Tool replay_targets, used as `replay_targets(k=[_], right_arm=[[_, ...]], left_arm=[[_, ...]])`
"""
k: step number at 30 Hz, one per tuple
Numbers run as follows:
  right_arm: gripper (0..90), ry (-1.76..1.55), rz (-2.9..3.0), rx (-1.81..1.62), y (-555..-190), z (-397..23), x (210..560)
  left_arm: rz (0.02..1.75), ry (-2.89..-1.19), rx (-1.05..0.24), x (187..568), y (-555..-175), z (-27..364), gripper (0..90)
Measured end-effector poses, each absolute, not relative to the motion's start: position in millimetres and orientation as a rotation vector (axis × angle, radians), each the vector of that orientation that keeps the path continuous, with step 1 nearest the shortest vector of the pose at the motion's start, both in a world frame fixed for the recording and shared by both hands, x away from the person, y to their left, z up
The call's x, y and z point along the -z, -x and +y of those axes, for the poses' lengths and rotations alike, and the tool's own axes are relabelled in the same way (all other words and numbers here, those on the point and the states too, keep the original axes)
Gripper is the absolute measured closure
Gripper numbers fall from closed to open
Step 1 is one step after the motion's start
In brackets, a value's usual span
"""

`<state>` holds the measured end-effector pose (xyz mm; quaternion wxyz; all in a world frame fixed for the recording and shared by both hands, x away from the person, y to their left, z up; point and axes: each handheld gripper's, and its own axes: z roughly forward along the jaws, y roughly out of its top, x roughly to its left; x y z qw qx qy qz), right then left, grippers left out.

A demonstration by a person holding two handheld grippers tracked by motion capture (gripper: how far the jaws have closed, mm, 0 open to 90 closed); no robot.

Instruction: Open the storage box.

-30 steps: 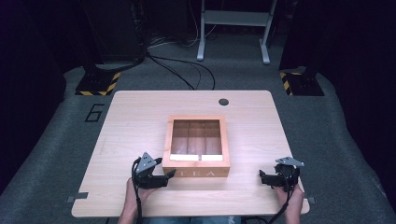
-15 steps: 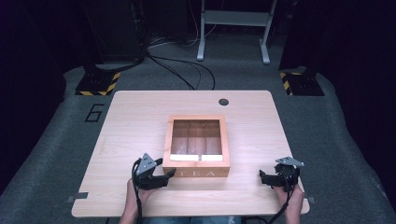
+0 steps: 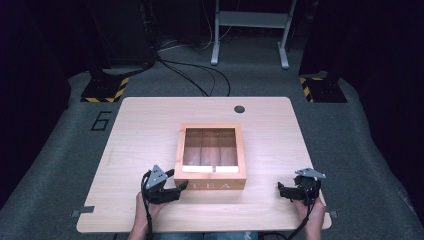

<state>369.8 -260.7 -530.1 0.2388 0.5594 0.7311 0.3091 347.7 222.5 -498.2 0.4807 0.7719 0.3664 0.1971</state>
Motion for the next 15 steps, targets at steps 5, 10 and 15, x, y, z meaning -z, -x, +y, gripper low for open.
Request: replay_targets(k=[5, 10, 15], right_arm=[[0.0, -1.532, 2.002, -0.846, -369.7, -260.7, 530.1], [0.0, -1.531, 2.002, -0.846, -369.7, -260.7, 530.1], [0.0, -1.532, 2.002, -0.847, -369.7, -260.6, 530.1]], left_arm=[[0.894, -1.878, -0.481, 498.0, -347.3, 222.4, 30.7], [0.894, -1.870, -0.479, 497.8, -346.7, 222.2, 30.7], [0.884, -1.869, -0.498, 496.9, -346.6, 222.3, 30.7]])
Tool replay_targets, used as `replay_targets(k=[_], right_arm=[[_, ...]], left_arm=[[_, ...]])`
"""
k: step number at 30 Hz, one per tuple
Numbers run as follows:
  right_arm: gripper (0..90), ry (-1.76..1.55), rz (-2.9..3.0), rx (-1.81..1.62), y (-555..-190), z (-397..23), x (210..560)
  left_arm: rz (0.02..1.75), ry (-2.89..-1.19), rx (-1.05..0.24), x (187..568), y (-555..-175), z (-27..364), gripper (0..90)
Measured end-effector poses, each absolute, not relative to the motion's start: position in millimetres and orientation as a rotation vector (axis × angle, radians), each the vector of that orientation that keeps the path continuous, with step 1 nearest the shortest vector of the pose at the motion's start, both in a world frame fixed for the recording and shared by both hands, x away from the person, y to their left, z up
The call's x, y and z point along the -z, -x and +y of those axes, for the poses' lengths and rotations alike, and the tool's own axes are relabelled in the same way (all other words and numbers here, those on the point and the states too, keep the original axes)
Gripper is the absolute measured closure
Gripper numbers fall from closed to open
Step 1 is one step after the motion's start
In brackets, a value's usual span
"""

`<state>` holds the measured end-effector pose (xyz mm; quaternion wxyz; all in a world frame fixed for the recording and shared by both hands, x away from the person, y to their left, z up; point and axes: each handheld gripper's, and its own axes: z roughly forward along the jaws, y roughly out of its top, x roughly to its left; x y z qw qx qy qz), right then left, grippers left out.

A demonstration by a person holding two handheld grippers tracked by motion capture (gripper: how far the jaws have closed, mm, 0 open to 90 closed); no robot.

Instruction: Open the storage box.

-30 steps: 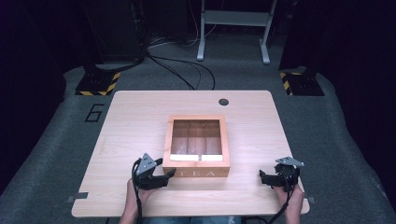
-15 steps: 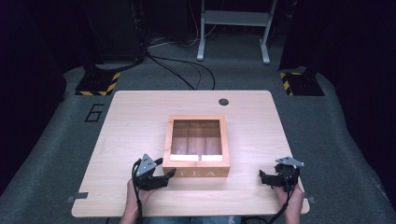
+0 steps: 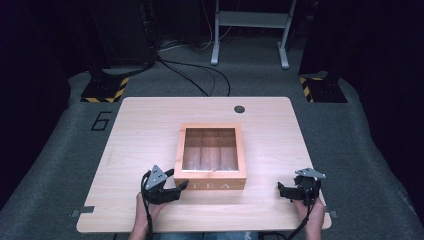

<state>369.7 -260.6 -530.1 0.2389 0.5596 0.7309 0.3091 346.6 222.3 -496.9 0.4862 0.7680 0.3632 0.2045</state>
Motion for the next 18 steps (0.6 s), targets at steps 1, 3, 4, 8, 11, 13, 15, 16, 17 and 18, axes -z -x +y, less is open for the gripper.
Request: replay_targets(k=[1, 3, 4, 8, 11, 13, 15, 16, 17, 18], right_arm=[[0.0, -1.532, 2.001, -0.847, -369.7, -260.6, 530.1], [0.0, -1.532, 2.002, -0.846, -369.6, -260.6, 530.1], [0.0, -1.533, 2.001, -0.846, -369.6, -260.6, 530.1], [0.0, -1.532, 2.002, -0.847, -369.6, -260.5, 530.1], [0.0, -1.531, 2.003, -0.846, -369.6, -260.6, 530.1], [0.0, -1.532, 2.002, -0.847, -369.6, -260.6, 530.1], [0.0, -1.533, 2.001, -0.847, -369.7, -260.6, 530.1], [0.0, -1.533, 2.001, -0.847, -369.7, -260.6, 530.1], [0.0, -1.531, 2.003, -0.846, -369.6, -260.6, 530.1], [0.0, -1.533, 2.002, -0.847, -369.6, -260.6, 530.1]], left_arm=[[0.887, -1.865, -0.495, 496.8, -346.1, 222.0, 30.7], [0.886, -1.864, -0.506, 496.5, -346.1, 221.9, 30.7], [0.892, -1.859, -0.501, 496.5, -345.8, 221.4, 30.7], [0.878, -1.869, -0.509, 495.1, -345.9, 221.9, 30.7], [0.877, -1.870, -0.512, 494.3, -345.8, 221.5, 30.7], [0.883, -1.863, -0.510, 494.3, -345.2, 221.0, 30.7], [0.875, -1.866, -0.524, 493.5, -345.7, 221.3, 30.7], [0.875, -1.866, -0.524, 493.5, -345.7, 221.3, 30.7], [0.874, -1.868, -0.519, 493.1, -345.7, 221.6, 30.7], [0.876, -1.872, -0.508, 492.2, -345.4, 221.9, 30.7]])
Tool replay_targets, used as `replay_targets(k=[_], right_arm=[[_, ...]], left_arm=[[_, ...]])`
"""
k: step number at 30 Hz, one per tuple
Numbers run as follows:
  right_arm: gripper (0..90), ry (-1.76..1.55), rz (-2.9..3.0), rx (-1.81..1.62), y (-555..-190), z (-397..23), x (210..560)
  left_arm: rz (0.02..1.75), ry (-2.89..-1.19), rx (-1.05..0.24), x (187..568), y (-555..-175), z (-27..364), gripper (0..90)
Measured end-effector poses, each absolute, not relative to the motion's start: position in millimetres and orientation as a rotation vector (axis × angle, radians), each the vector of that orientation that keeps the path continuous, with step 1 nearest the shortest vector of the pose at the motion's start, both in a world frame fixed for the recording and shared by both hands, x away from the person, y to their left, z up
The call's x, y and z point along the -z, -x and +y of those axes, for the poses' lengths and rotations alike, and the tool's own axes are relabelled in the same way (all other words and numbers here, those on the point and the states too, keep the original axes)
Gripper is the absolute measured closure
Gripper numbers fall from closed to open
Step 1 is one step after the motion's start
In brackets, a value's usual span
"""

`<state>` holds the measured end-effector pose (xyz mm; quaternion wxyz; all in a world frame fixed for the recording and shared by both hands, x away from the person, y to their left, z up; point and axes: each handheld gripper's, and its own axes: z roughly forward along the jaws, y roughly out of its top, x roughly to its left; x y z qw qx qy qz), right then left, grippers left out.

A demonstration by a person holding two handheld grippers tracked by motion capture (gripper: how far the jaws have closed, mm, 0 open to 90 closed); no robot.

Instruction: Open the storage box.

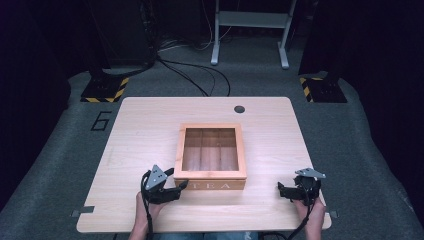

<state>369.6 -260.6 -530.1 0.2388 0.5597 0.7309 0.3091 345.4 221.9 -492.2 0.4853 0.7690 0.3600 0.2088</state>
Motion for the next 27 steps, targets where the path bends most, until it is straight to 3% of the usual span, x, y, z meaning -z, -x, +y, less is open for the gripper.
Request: replay_targets(k=[27], right_arm=[[0.0, -1.533, 2.001, -0.847, -370, -261, 530]], left_arm=[[0.862, -1.852, -0.612, 481, -345, 218, 32.0]])
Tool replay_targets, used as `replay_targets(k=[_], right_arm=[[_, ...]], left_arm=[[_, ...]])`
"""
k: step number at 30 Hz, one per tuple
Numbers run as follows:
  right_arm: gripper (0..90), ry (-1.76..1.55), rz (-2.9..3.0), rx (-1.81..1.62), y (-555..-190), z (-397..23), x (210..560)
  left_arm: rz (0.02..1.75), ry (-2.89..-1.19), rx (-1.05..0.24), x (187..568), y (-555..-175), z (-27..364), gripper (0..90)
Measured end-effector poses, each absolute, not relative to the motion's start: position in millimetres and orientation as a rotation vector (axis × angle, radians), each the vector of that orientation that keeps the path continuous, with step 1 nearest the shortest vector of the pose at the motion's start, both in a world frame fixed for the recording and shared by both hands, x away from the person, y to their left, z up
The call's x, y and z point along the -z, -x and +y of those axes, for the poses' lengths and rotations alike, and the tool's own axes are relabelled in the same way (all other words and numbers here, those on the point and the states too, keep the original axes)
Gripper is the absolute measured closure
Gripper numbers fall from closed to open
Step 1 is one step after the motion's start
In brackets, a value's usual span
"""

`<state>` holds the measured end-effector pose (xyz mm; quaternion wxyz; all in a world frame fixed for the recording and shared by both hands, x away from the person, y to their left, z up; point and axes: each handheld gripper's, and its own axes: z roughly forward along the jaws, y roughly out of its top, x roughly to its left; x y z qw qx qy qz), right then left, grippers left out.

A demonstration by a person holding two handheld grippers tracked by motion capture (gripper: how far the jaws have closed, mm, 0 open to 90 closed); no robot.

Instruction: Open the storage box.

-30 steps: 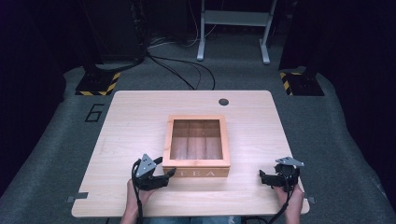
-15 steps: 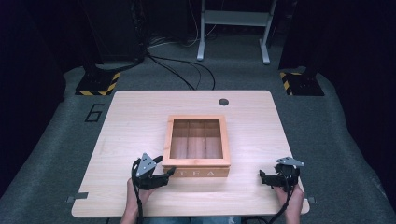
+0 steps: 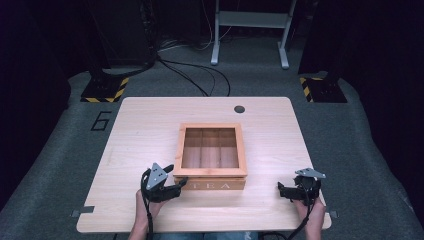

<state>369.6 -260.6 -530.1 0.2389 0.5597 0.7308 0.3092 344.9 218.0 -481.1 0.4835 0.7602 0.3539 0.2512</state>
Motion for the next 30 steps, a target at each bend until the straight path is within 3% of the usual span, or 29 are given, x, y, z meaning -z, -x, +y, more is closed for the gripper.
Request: replay_targets(k=[30], right_arm=[[0.0, -1.533, 2.002, -0.848, -370, -261, 530]], left_arm=[[0.851, -1.715, -0.759, 453, -360, 214, 37.6]])
